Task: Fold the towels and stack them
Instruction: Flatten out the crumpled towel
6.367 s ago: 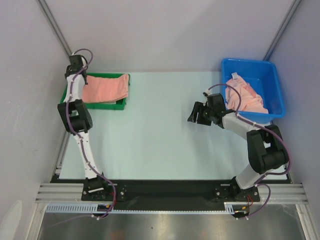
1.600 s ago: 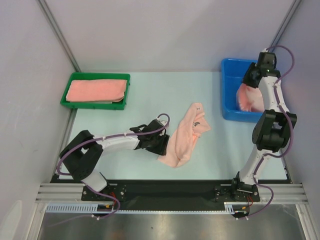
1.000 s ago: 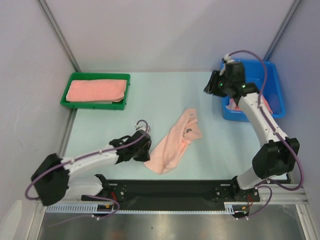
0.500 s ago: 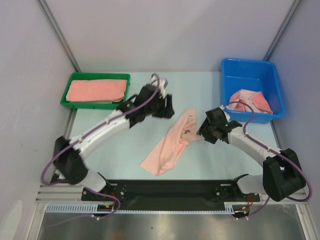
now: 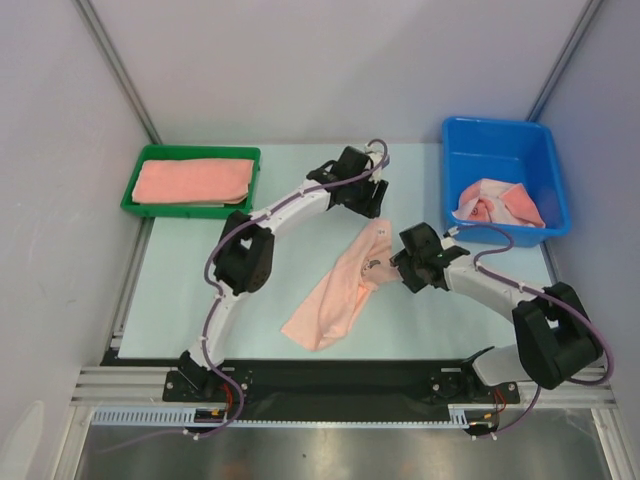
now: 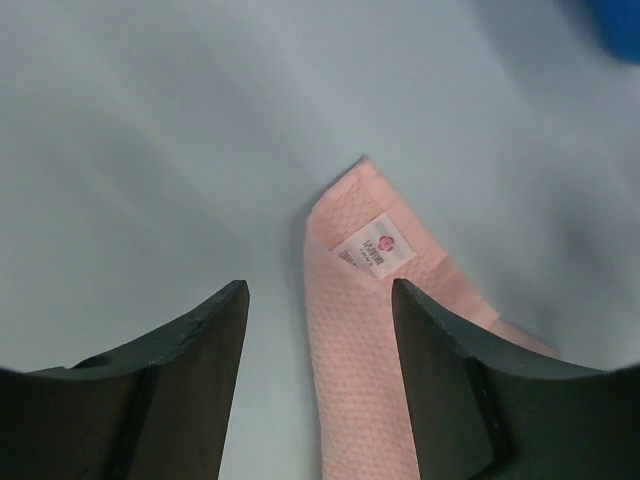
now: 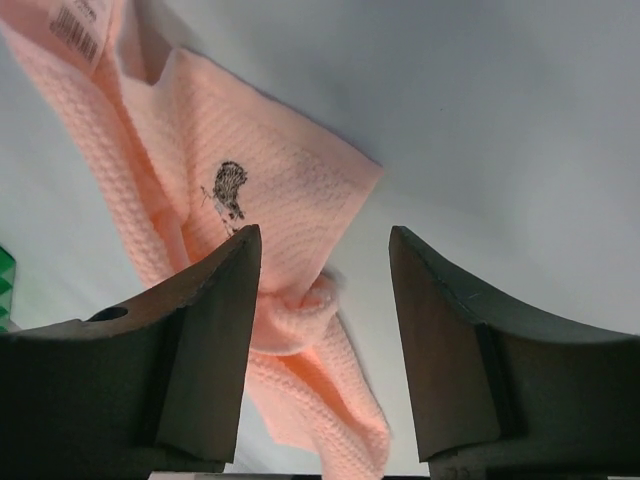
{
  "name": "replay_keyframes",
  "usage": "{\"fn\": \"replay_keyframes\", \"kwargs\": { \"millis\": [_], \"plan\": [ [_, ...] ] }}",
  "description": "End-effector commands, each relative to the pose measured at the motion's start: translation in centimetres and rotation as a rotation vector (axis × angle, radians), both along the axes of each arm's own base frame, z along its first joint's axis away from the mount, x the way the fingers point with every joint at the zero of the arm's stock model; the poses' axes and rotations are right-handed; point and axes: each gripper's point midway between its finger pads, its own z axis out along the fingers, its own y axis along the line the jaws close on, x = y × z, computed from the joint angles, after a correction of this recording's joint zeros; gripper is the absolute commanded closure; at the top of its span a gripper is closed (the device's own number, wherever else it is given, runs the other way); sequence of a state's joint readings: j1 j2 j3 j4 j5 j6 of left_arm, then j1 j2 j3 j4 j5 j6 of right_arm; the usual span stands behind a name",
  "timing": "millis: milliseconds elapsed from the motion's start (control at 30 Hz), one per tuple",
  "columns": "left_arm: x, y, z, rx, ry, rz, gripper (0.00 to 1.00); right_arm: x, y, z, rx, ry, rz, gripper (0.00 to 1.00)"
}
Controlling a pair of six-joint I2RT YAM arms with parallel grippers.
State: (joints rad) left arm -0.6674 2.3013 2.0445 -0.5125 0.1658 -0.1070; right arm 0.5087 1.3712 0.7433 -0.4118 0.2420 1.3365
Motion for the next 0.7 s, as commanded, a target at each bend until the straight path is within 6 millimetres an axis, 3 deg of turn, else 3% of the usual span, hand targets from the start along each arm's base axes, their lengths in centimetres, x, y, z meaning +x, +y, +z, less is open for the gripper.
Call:
{"fn": "replay_keyframes", "kwargs": {
  "millis": [0, 33, 133, 333, 433, 500, 533, 567, 633, 667],
  "plan": [
    [0.5, -1.0, -0.3, 0.005, -0.022, -0.048, 0.35, 1.1, 0.0, -1.1, 0.016, -0.011, -0.092, 0.41],
    [0.5, -1.1, -2.2, 0.022, 0.005, -0.042, 0.34, 1.4, 0.3, -1.1, 0.032, -0.022, -0.1, 0.41],
    [0.0, -1.7, -4.5, 0.007, 0.053, -0.062, 0.34, 0.9, 0.1, -2.3, 0.012, 0.005, -0.131, 0.41],
    [0.0, -2.3, -6.4, 0.014, 0.052, -0.089, 0.3, 1.3, 1.0, -4.5, 0.038, 0.023, -0.126, 0.4],
    [0.0, -2.6, -7.0, 0.013, 0.063, -0.103, 0.33, 1.2, 0.8, -5.4, 0.022, 0.036, -0.123, 0.48],
    [-0.2, -2.6, -7.6, 0.016, 0.083, -0.109, 0.53, 1.3, 0.3, -5.6, -0.005, 0.028, -0.103, 0.63],
    [-0.5, -2.7, -7.6, 0.006, 0.098, -0.119, 0.64, 1.3, -0.1, -5.4, -0.022, 0.017, -0.101, 0.84],
    [-0.8, -2.4, -8.1, 0.011, 0.118, -0.118, 0.82, 1.5, -0.8, -5.3, -0.054, 0.003, -0.106, 0.92],
    [-0.6, -1.3, -6.8, -0.005, 0.132, -0.088, 0.96, 2.3, -2.1, -4.7, -0.107, -0.033, -0.056, 1.0],
    [-1.0, 0.0, -7.4, 0.008, 0.164, -0.058, 1.0, 2.9, -2.3, -3.9, -0.113, -0.06, -0.03, 1.0]
  ]
}}
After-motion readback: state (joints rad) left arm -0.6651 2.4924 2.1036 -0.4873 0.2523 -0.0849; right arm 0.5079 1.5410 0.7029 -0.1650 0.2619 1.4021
